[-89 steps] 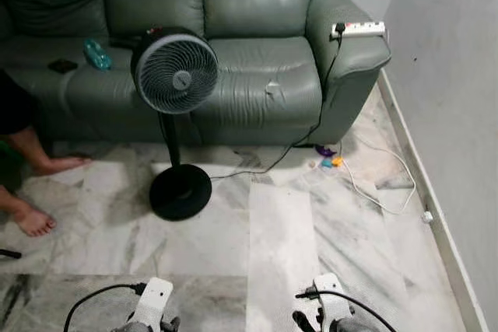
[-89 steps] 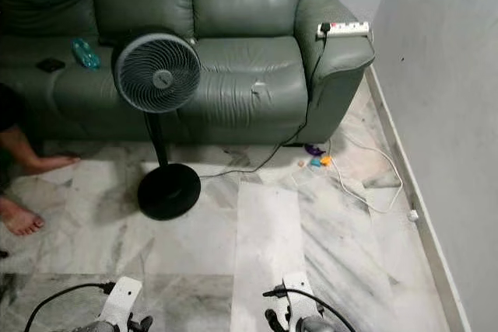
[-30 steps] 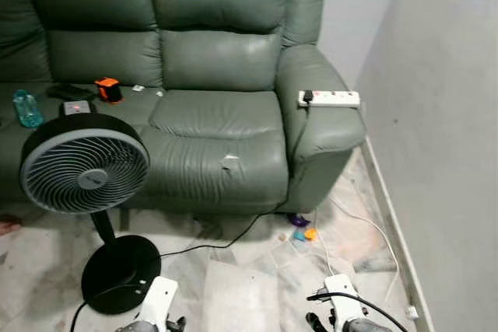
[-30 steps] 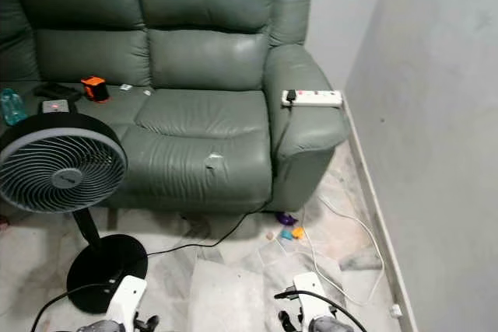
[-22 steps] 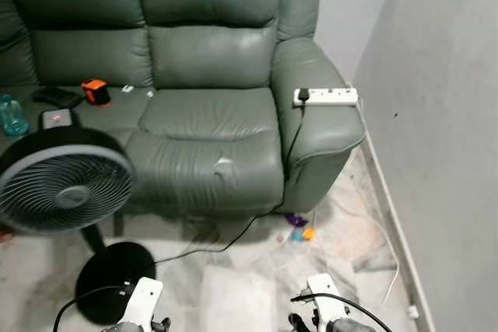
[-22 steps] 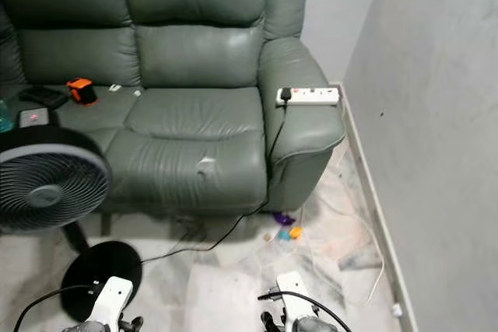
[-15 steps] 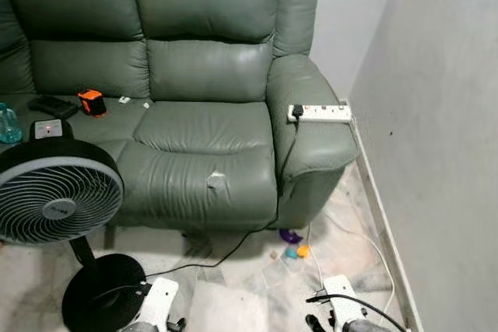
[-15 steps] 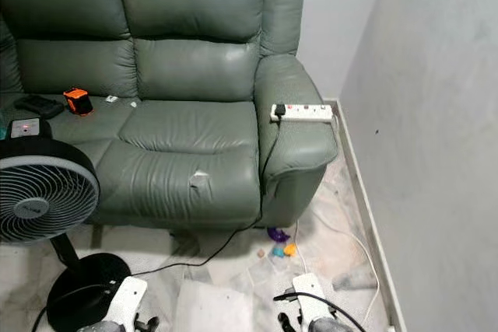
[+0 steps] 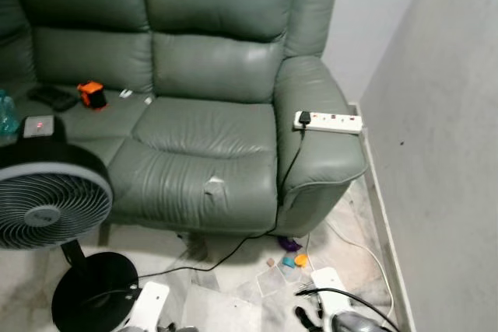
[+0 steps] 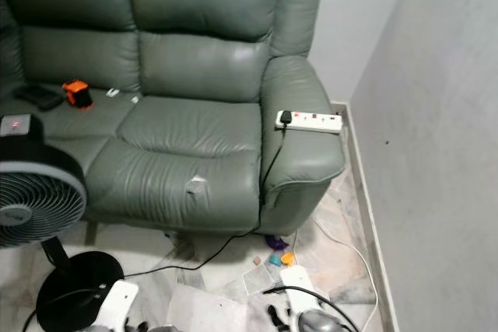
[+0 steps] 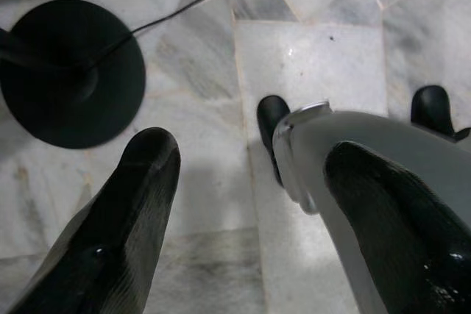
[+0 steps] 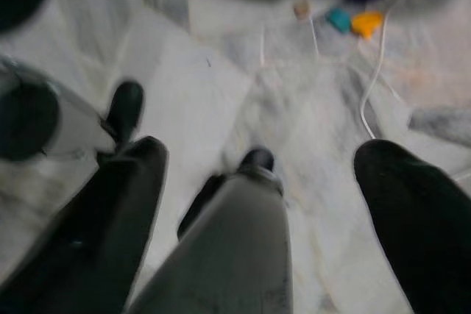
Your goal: Hang keys on a hook
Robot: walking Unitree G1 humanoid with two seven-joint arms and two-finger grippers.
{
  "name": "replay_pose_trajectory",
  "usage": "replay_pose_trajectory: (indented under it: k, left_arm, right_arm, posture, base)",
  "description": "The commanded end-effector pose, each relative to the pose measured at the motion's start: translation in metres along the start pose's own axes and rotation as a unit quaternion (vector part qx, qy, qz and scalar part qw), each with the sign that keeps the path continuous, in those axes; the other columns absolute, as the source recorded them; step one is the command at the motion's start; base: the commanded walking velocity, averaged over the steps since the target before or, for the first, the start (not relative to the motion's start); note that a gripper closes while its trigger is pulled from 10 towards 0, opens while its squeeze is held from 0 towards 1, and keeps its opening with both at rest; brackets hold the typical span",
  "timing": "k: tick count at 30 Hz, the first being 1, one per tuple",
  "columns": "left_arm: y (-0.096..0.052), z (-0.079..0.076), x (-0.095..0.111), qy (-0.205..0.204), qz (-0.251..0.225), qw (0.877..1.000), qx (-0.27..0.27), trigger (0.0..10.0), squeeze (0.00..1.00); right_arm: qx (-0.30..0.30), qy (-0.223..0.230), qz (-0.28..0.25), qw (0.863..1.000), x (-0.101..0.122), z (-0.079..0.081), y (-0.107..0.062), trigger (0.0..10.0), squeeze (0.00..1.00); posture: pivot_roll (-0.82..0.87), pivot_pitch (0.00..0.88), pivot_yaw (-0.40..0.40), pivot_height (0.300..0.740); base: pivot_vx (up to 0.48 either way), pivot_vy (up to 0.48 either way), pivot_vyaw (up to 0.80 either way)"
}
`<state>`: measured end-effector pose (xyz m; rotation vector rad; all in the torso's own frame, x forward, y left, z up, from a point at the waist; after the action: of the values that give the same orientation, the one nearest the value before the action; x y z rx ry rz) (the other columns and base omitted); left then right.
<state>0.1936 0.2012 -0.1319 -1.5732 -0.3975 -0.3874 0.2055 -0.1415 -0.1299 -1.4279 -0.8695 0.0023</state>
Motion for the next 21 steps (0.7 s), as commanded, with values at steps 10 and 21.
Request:
replay_pose_trajectory:
  k: [10, 21]
  left_arm:
    - [-0.0001, -0.0022, -0.0078, -0.003, 0.011, 1.000, 0.000, 10.0, 0.00]
    - [-0.0001, -0.0021, -0.0092, -0.009, 0.013, 1.000, 0.002, 10.0, 0.00]
  right_arm:
    - [-0.004, -0.003, 0.015, 1.000, -0.0110, -0.0034, -0.0023, 10.0, 0.00]
    - [-0.003, -0.007, 0.016, 1.000, -0.0111, -0.0033, -0.0023, 10.0, 0.00]
  posture:
    - [0.05, 0.107, -0.023, 0.740]
    - [0.04, 0.108, -0.024, 0.740]
  base:
    - [0.000, 0.000, 0.00]
    - [0.000, 0.393, 0.00]
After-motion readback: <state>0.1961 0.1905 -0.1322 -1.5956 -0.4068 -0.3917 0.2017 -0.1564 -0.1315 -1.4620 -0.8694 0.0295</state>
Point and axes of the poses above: a point about 5 cm out from each wrist's last joint towards the gripper, its own y axis pointing out of the wrist towards the gripper, its own x axis along the axis of the wrist's last joint, z = x × y, the point moved 5 cm from there along y, pointing out of the wrist towards the gripper, and after that the axes turned 15 degrees about -y, right-handed, at the moved point
